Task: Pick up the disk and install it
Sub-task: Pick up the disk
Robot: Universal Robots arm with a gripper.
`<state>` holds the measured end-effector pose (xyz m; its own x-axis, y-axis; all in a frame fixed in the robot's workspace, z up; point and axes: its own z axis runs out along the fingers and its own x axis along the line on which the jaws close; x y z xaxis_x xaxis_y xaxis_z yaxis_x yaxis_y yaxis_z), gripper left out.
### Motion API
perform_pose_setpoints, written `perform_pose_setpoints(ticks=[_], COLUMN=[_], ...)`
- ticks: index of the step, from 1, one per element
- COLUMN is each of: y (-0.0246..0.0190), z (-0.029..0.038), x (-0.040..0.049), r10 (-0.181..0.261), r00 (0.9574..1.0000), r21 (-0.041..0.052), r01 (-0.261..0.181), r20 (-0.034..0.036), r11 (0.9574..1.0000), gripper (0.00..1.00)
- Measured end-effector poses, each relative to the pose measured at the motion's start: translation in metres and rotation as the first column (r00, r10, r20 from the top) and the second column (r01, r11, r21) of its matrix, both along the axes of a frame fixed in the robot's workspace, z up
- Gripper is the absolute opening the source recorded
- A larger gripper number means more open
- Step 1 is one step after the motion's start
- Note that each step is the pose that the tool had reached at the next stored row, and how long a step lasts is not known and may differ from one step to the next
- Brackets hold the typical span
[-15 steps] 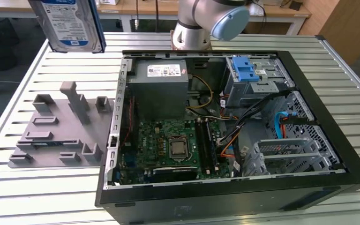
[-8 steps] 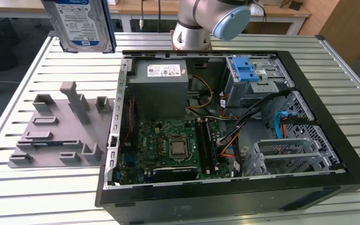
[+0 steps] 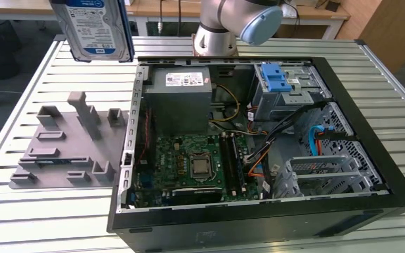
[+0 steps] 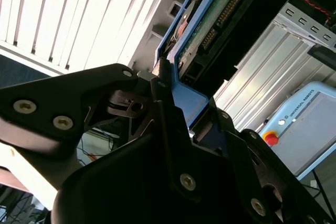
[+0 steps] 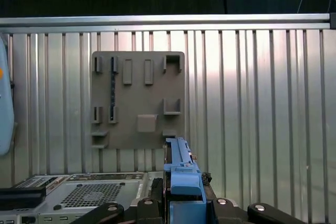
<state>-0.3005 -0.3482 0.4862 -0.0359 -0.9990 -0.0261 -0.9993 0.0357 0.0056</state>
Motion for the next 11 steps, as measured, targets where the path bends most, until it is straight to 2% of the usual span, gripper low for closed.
perform_pose_setpoints(ticks=[11], y=[-0.0196], z=[0.0000], x=[0.0061], r10=[0.000], r00=[1.0000], r21=[-0.0003], r01=[0.000], r20=[0.0000], r11=[1.0000], gripper=[0.36])
